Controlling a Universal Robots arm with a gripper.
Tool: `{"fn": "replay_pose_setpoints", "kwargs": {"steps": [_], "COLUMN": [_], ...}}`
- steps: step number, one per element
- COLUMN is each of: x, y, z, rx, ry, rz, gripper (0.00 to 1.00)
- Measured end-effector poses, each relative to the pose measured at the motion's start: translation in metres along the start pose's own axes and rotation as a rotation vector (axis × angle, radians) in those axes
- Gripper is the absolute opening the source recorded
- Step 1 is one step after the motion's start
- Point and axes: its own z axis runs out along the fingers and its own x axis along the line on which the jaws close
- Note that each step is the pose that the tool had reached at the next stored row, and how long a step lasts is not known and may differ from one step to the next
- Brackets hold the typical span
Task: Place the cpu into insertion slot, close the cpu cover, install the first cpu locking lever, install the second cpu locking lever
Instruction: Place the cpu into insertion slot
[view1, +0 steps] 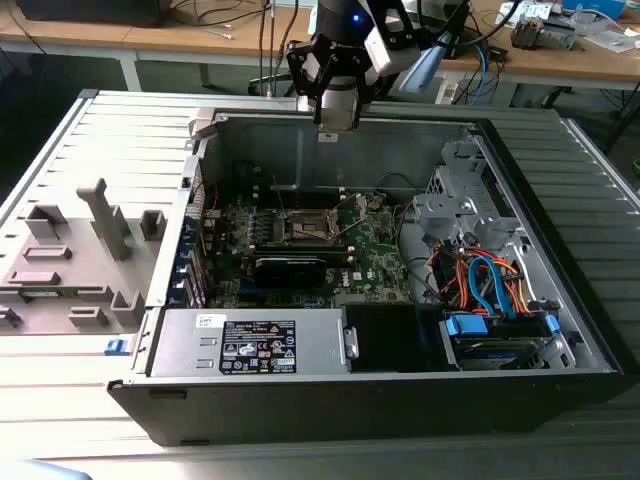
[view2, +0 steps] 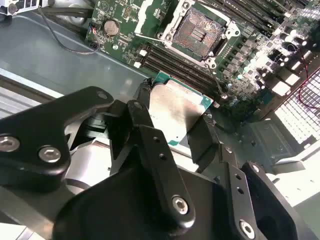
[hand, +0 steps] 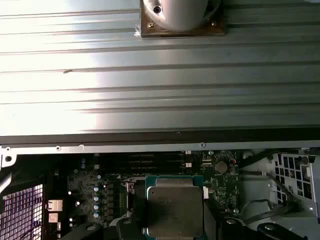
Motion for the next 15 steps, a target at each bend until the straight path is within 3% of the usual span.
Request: {"fn": "replay_pose_setpoints", "kwargs": {"steps": [4,15], "x": [-0.0001,-0.0002], "y": [-0.0052,-0.01], "z": [-0.0001,0.0015], "rx": [0.0,0.0], "ry": [0.0,0.0001], "rz": [0.0,0.0], "gripper": [0.55,0.55]}}
